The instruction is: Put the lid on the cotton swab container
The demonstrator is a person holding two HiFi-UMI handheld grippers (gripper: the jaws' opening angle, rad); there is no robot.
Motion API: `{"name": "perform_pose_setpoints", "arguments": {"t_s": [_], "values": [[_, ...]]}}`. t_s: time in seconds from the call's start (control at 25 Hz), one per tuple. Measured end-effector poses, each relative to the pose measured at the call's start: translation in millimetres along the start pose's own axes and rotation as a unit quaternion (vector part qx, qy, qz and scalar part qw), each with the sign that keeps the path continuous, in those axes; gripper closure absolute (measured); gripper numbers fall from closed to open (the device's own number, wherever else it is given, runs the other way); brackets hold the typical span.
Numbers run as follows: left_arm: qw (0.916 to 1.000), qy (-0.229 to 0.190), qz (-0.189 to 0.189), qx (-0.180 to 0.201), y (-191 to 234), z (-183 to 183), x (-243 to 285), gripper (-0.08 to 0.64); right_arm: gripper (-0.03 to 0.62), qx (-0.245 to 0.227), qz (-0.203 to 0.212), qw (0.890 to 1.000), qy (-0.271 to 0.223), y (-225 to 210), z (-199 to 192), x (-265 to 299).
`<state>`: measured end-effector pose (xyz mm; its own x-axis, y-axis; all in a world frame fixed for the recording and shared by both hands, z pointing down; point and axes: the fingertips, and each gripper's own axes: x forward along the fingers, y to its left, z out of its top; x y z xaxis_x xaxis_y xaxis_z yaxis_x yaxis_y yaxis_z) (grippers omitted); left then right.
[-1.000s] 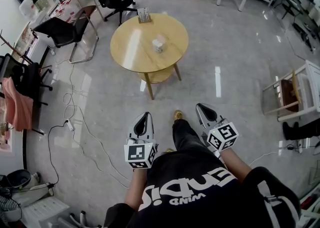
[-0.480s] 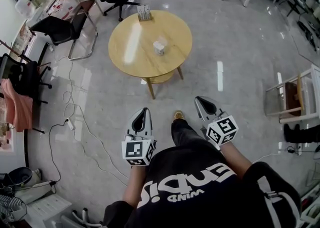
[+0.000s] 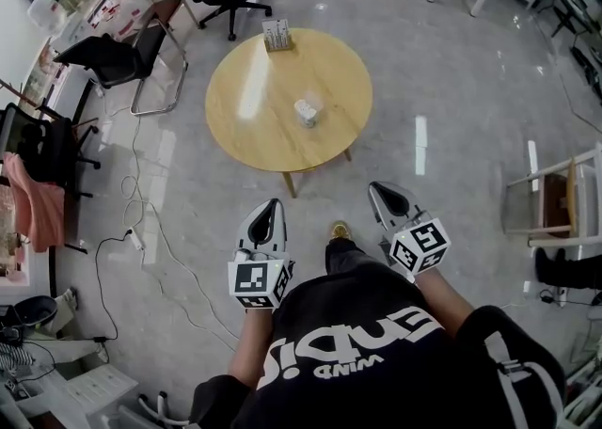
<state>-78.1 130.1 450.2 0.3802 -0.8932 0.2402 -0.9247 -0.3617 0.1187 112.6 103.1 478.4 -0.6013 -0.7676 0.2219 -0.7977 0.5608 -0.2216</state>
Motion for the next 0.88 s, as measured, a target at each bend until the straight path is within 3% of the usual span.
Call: {"name": "perform_pose_setpoints", "arguments": {"t_s": [0.48,0.88], "values": [[0.9991,-0.012,0.038,-0.011,23,29,81,0.548,0.589,-0.005,0.042,0.999,0.009,-59,29,73],[0.9985,-0.007,0.051,-0.021,57,39,113,0.549,0.589,-0.01,0.071,0.997,0.017,-64,43,127]]}}
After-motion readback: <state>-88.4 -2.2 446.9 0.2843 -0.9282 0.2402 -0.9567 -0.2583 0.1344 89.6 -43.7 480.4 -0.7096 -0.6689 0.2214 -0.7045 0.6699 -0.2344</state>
